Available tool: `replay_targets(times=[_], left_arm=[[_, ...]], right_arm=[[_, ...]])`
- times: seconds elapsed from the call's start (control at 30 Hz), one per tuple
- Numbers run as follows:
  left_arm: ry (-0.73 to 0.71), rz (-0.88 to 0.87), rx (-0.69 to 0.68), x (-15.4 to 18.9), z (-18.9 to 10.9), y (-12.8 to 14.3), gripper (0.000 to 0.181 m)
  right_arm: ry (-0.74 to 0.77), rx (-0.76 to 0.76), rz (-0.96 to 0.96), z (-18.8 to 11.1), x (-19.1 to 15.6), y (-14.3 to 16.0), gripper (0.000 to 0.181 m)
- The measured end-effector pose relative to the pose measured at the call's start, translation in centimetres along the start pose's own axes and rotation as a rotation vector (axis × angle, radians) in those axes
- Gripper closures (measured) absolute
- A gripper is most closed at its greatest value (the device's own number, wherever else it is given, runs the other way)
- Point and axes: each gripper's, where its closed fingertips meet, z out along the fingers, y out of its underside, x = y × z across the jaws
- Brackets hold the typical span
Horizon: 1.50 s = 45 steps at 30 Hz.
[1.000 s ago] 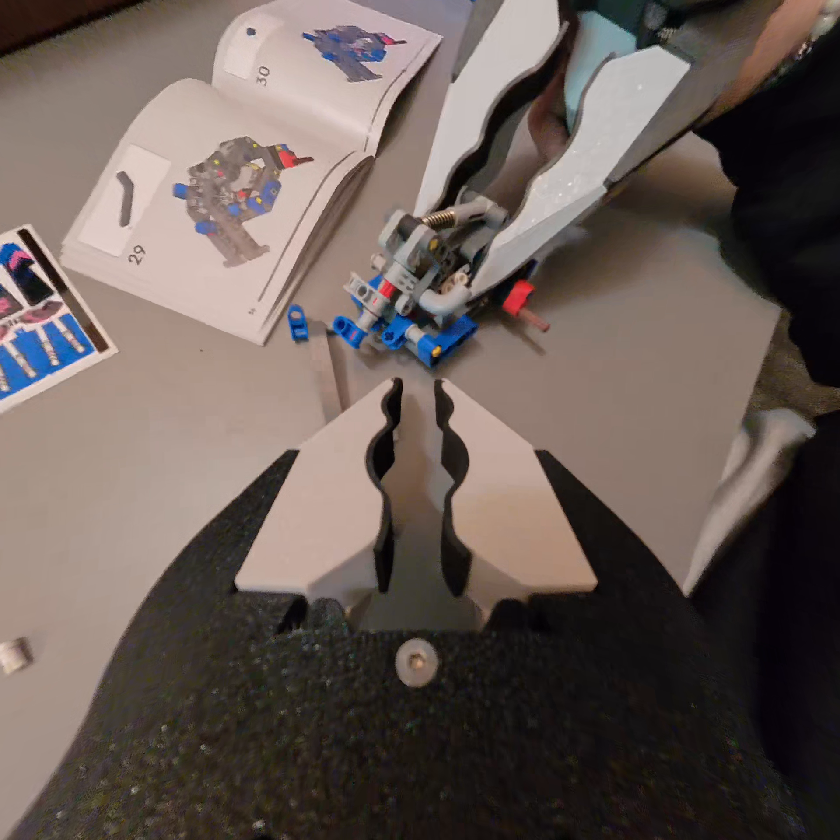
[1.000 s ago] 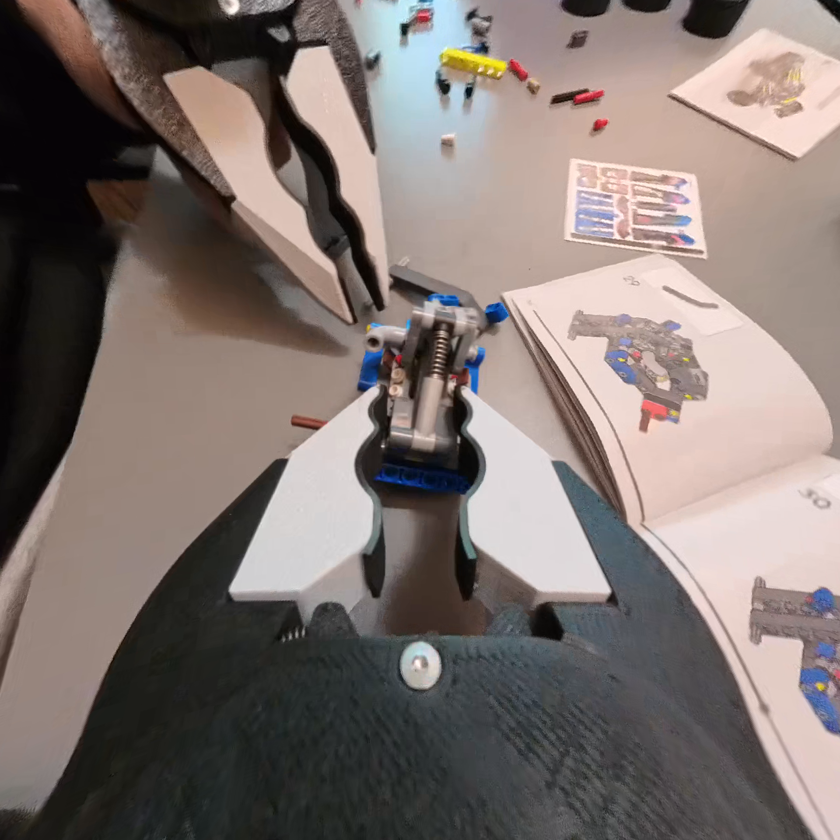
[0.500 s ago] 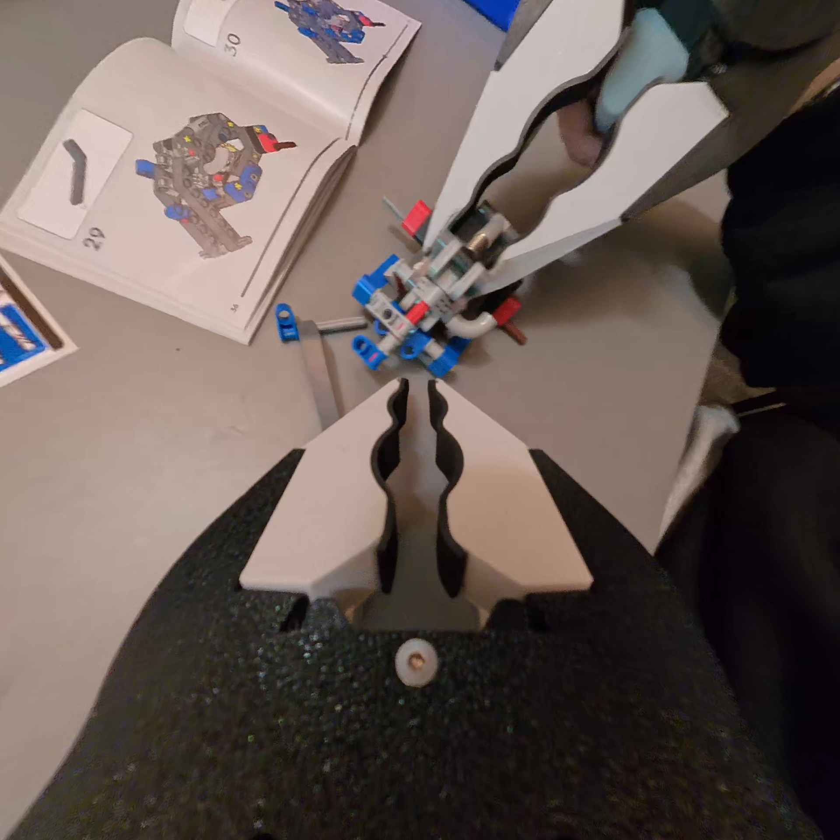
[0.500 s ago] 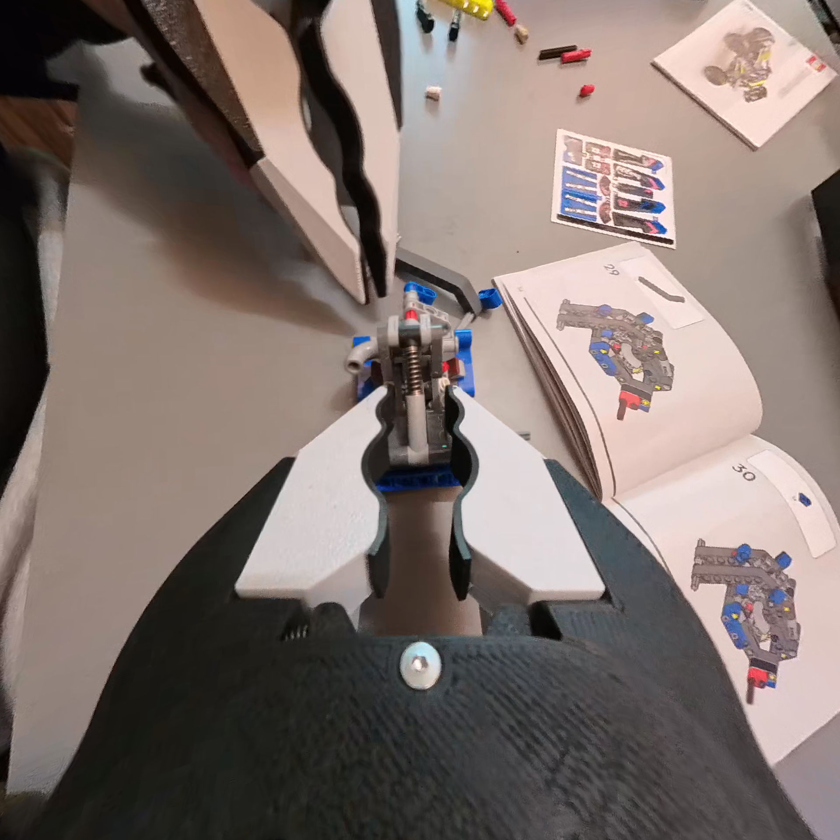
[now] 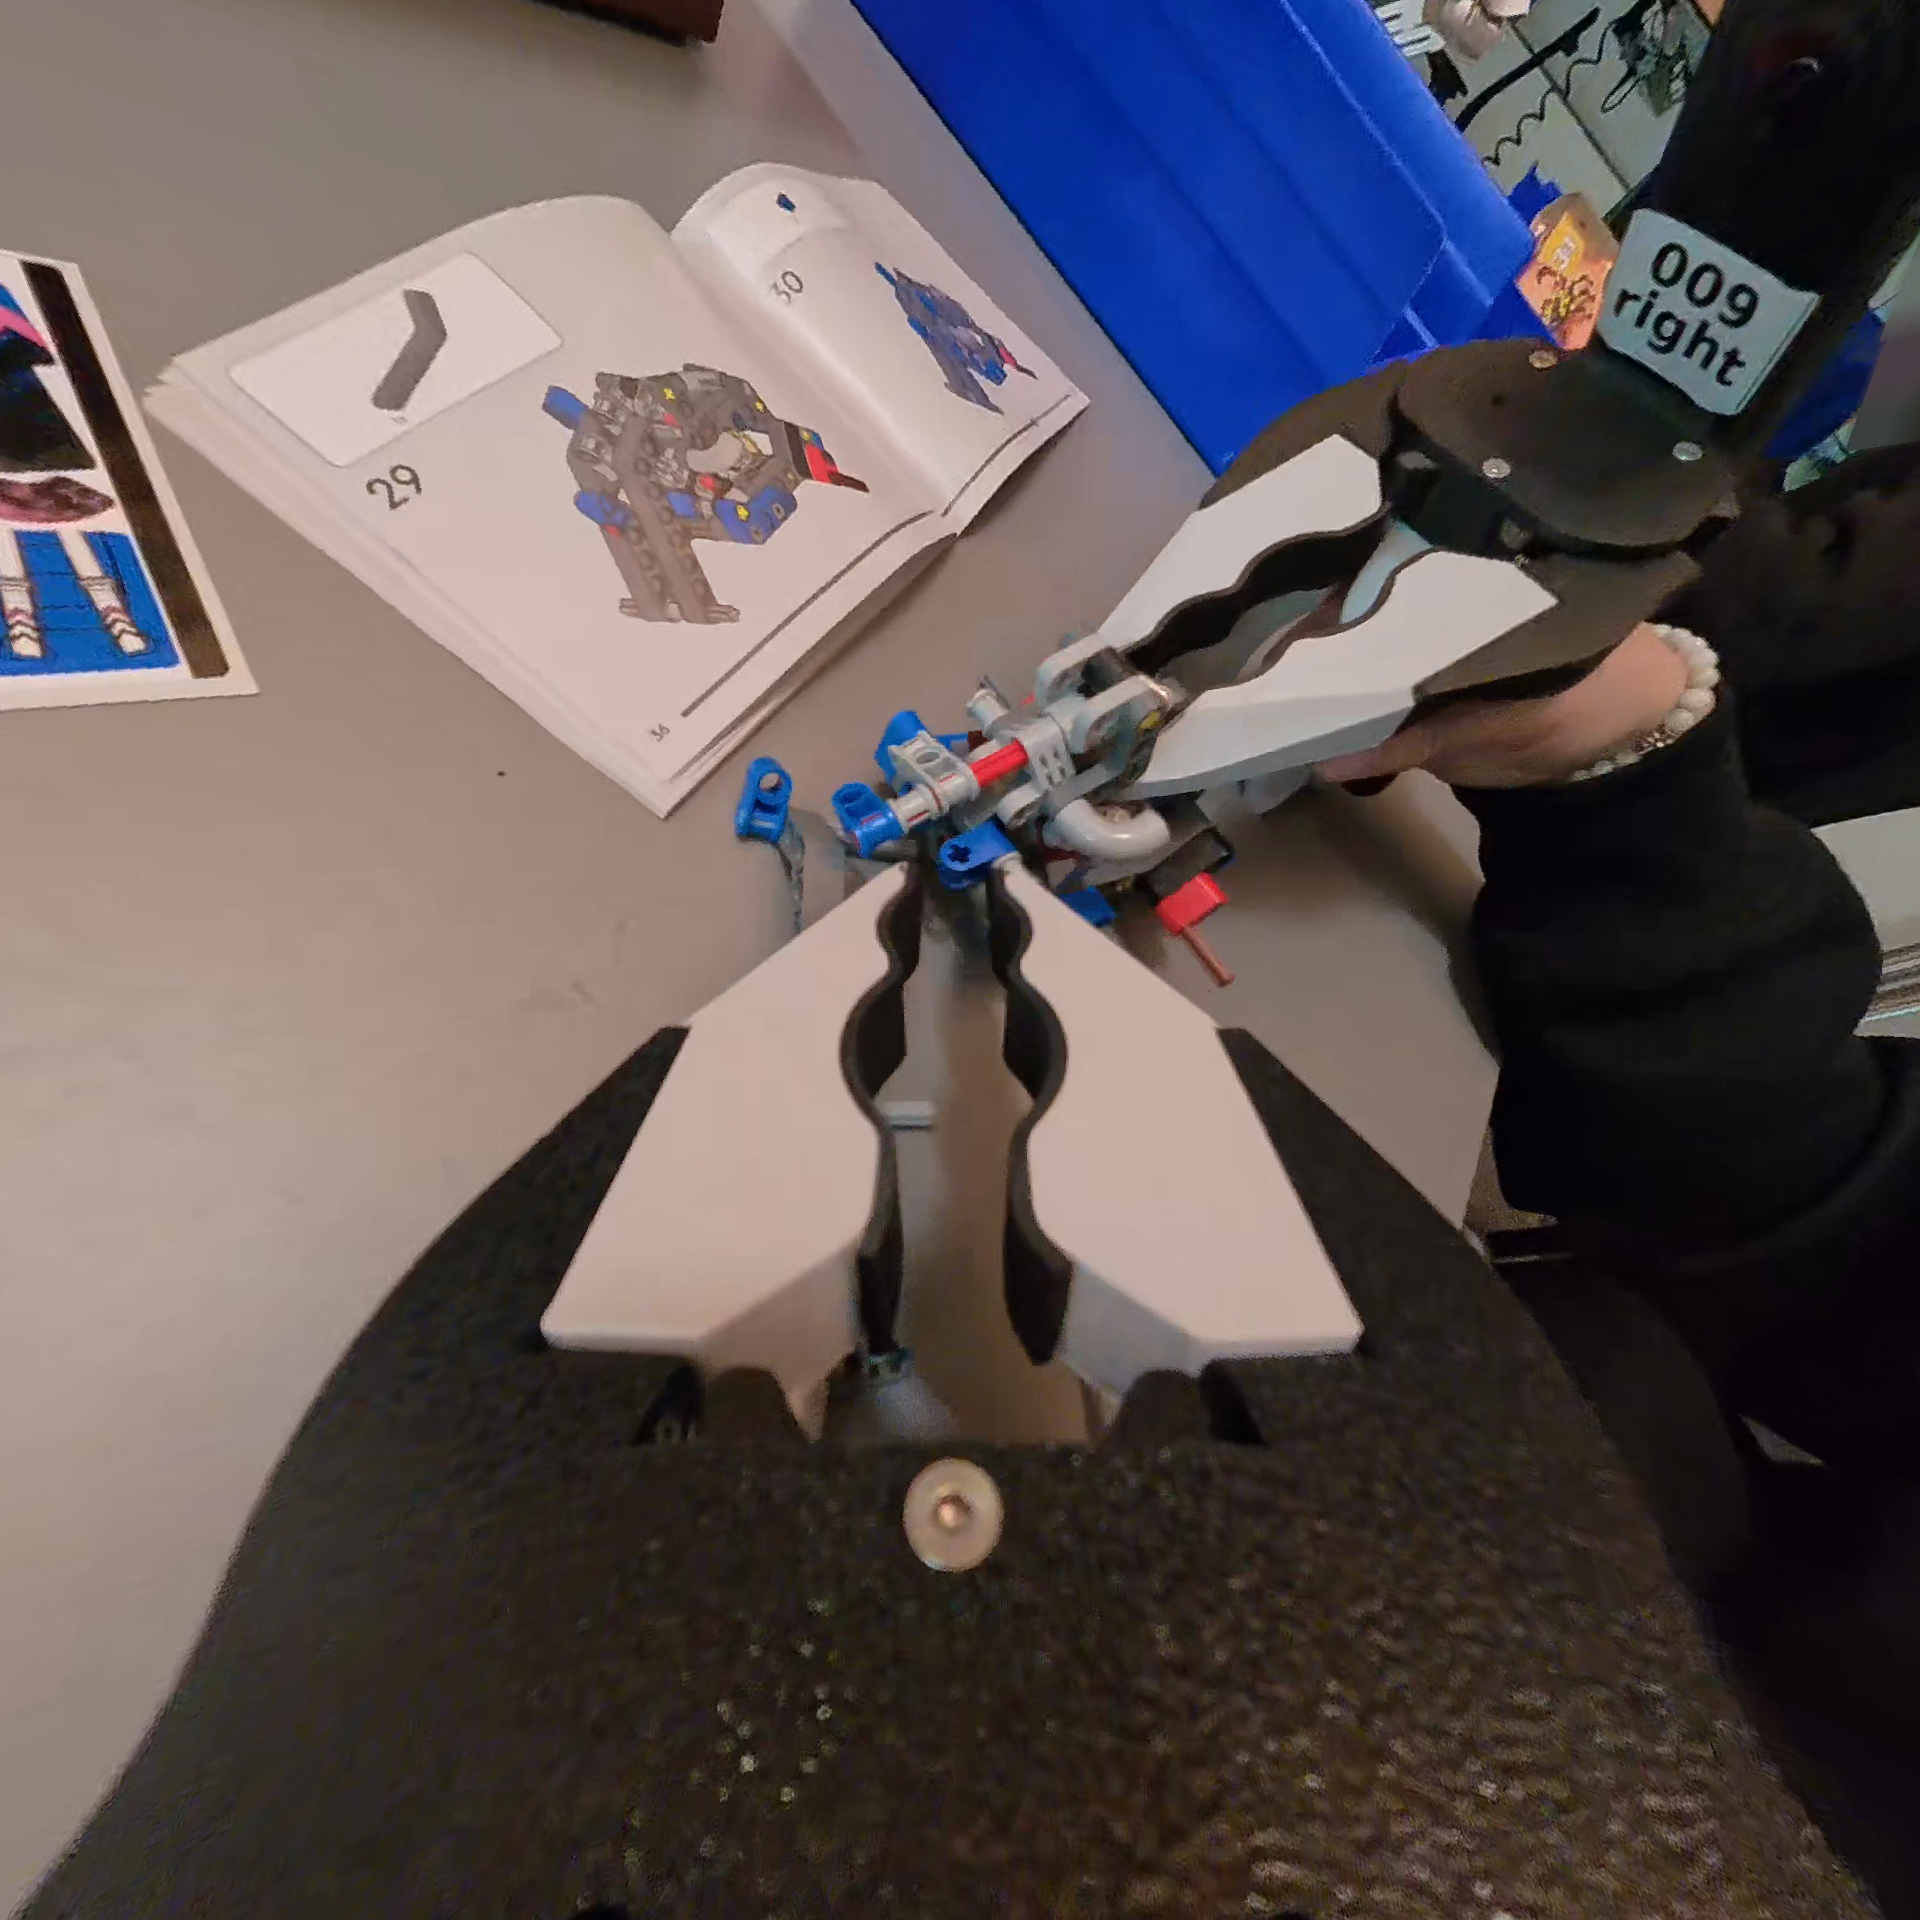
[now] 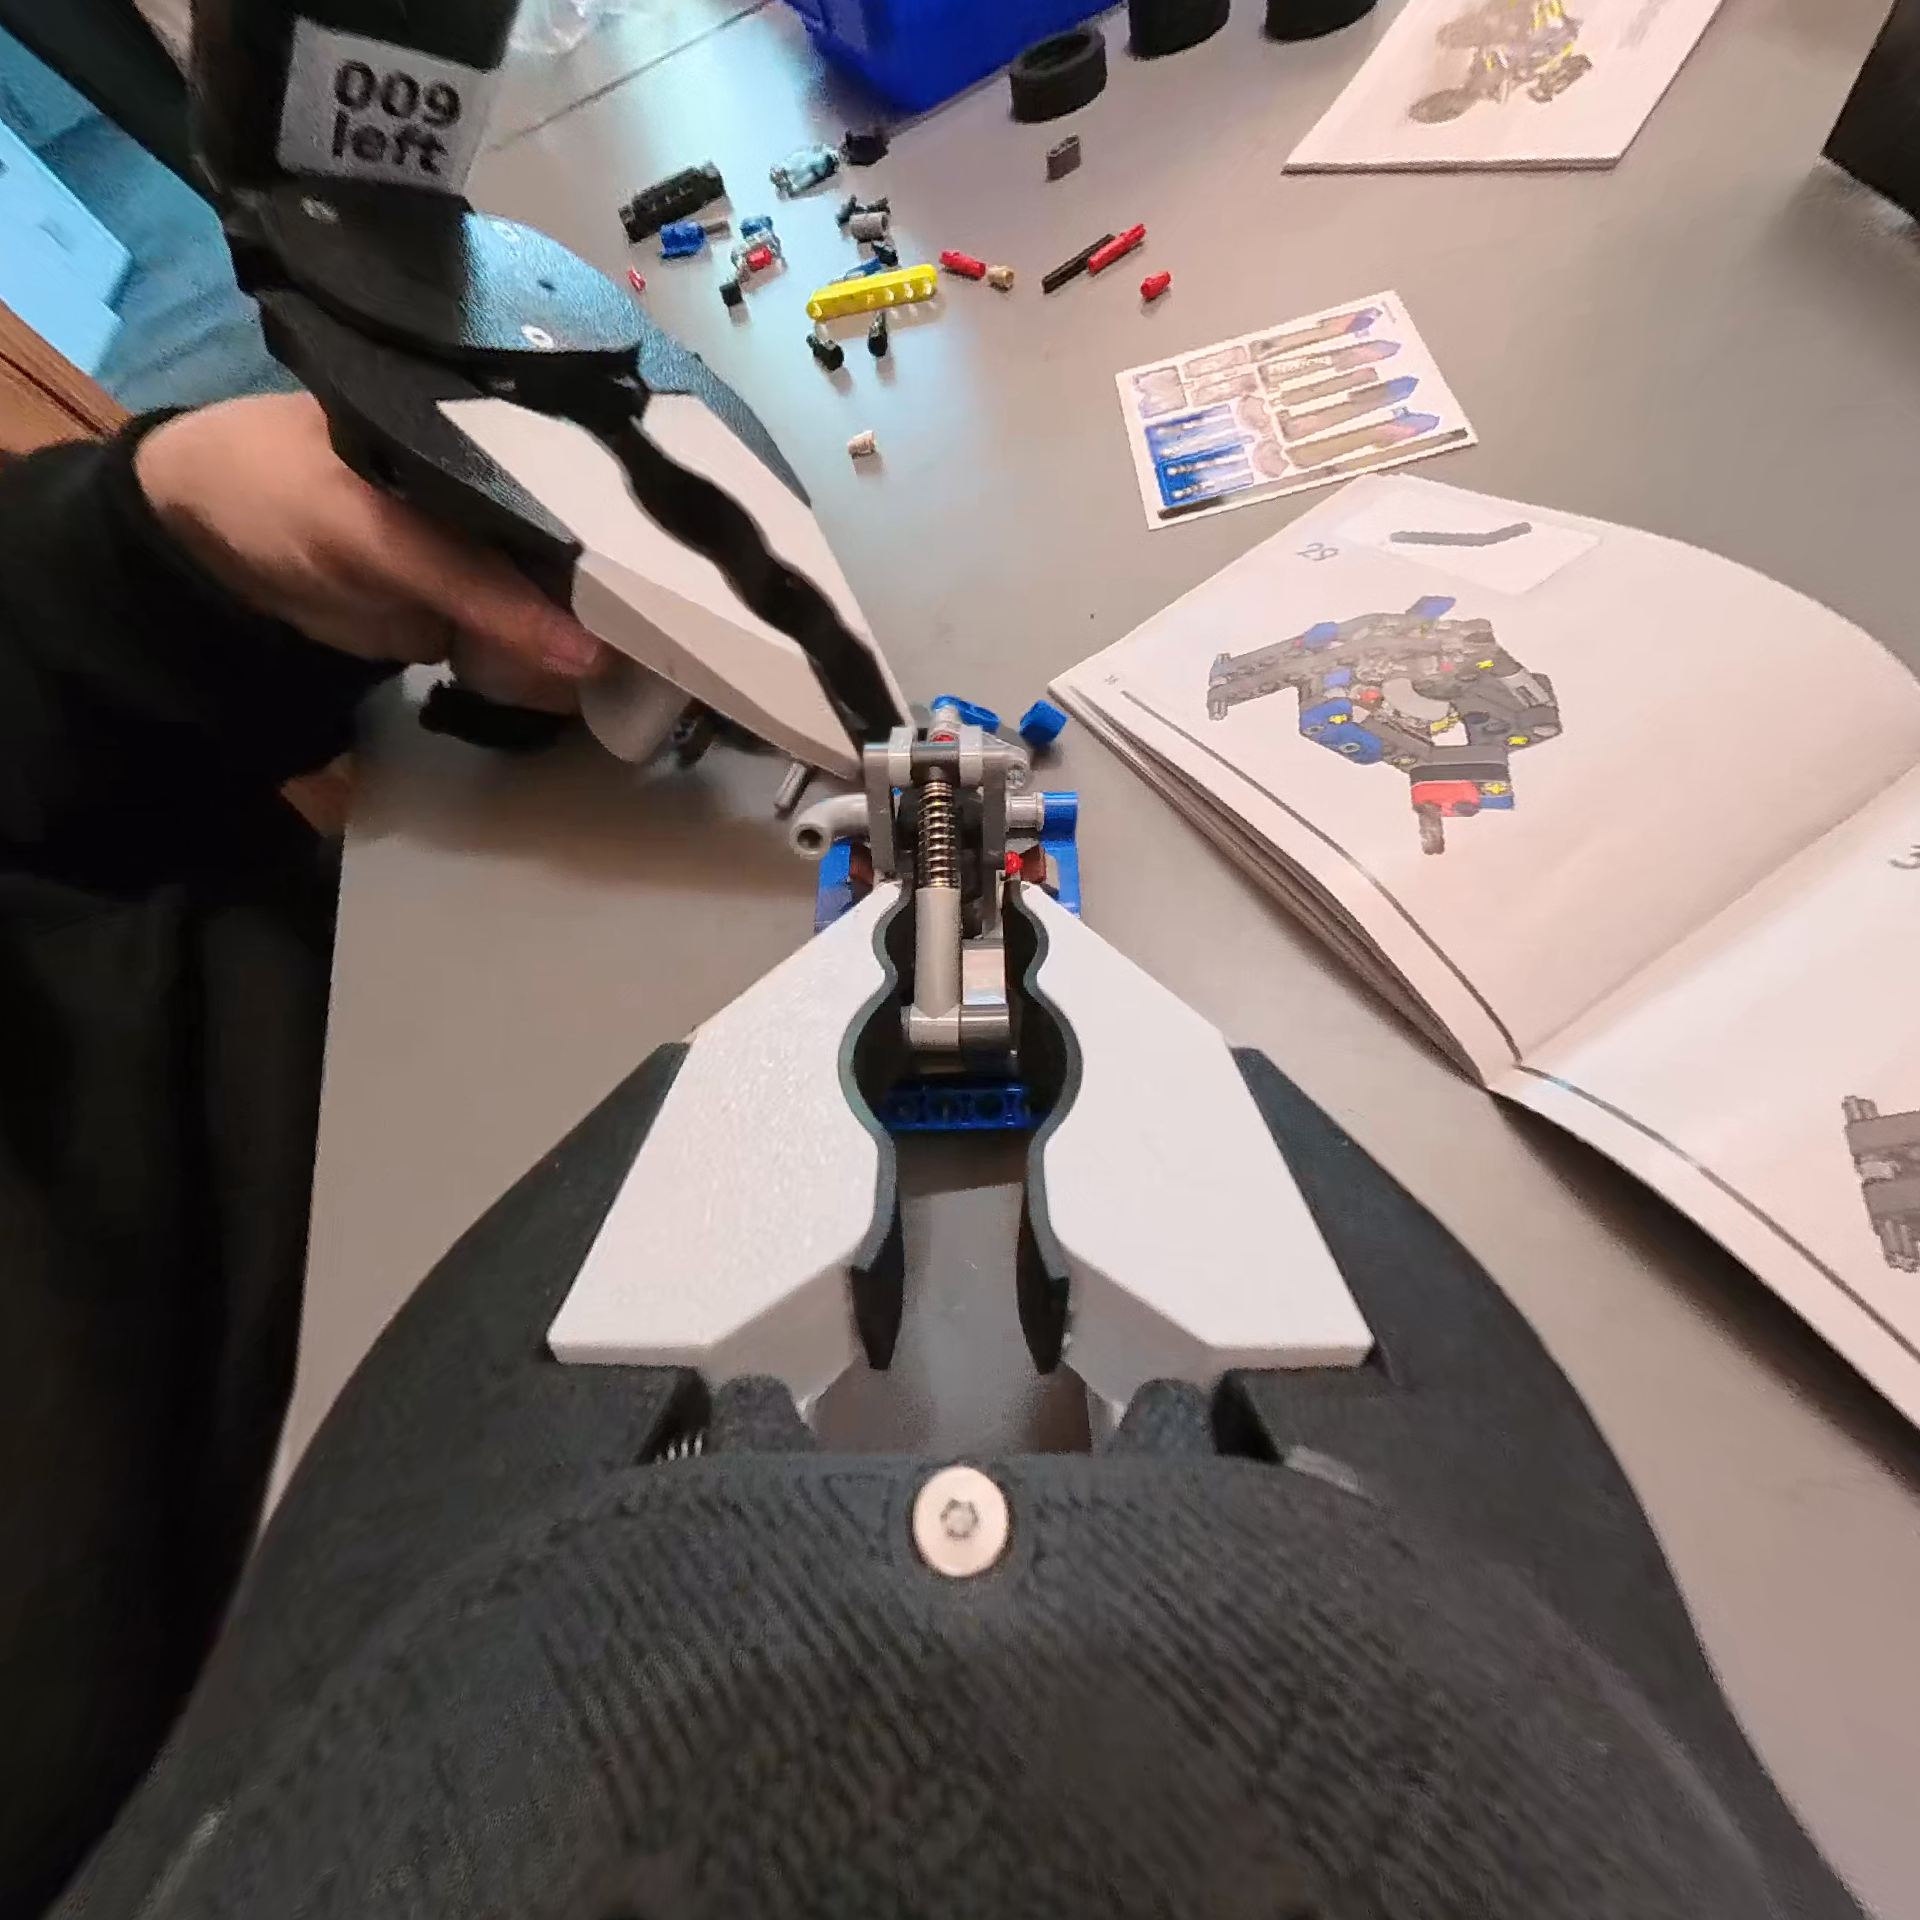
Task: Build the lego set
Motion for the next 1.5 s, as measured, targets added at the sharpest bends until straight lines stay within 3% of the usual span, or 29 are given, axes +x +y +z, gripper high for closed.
replay_targets(times=[0.3, 0.5, 0.67, 0.77, 1.07, 1.2, 1.3, 1.5], left_arm=[[0.141, -0.121, 0.103, 1.0, -1.7, -2.1, 0.171], [0.113, -0.078, 0.167, 0.9, -2.9, -3.4, 0.171], [0.027, 0.141, 0.268, 1.7, -4.4, -5.3, 0.178], [-0.046, 0.280, 0.234, 1.8, -4.6, -5.1, 0.178], [-0.072, 0.620, 0.332, 4.5, -6.7, -6.7, 0.178], [-0.053, 0.766, 0.344, 5.4, -7.5, -6.7, 0.167], [-0.007, 0.824, 0.325, 6.1, -7.7, -6.1, 0.145], [-0.037, 0.944, 0.368, 7.3, -7.5, -6.2, 0.151]], right_arm=[[-0.068, 0.165, 0.089, 0.0, -1.0, -2.6, 0.168], [-0.042, 0.252, 0.030, 0.2, -1.4, -4.1, 0.168], [-0.062, 0.369, -0.021, 0.1, -2.4, -5.9, 0.176], [-0.077, 0.377, -0.027, 0.1, -2.7, -6.0, 0.176], [-0.111, 0.540, -0.114, -1.0, -4.5, -8.1, 0.176], [-0.089, 0.607, -0.189, -1.2, -5.3, -8.9, 0.176], [-0.092, 0.649, -0.190, -1.7, -5.4, -9.3, 0.176], [-0.117, 0.689, -0.189, -1.4, -6.1, -9.4, 0.176]])
